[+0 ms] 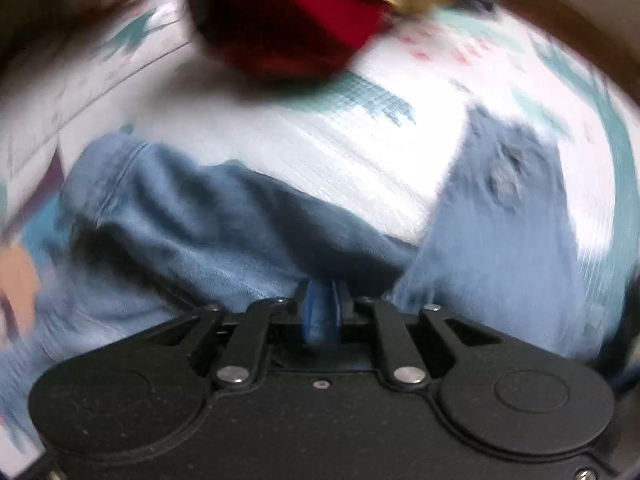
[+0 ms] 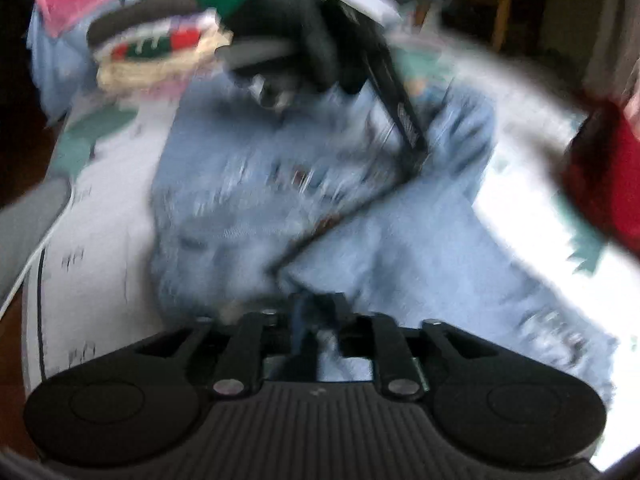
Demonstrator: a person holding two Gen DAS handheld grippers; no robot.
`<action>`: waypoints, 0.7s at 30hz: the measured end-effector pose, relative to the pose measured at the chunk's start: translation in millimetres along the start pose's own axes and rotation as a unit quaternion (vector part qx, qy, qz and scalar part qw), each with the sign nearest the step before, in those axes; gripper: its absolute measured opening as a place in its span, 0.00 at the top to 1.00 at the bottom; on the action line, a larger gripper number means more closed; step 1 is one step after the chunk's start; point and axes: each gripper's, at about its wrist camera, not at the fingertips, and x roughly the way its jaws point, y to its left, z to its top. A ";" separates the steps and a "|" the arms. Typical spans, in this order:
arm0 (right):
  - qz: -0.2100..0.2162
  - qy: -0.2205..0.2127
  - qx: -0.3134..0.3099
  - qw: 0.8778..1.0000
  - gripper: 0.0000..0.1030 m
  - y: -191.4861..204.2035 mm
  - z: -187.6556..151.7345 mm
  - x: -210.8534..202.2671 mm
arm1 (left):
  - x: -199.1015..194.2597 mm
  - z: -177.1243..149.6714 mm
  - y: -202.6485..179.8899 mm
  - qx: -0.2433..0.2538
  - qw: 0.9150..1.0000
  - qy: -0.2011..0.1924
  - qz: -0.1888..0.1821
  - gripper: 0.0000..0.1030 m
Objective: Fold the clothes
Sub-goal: 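Lift the sleeve with the left gripper and fold it over the jacket body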
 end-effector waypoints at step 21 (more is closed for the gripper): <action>-0.007 -0.008 -0.011 1.000 0.60 12.3 -8.6 -12.4 | 63.7 107.9 -22.8 -0.035 0.988 -0.017 -0.146 0.39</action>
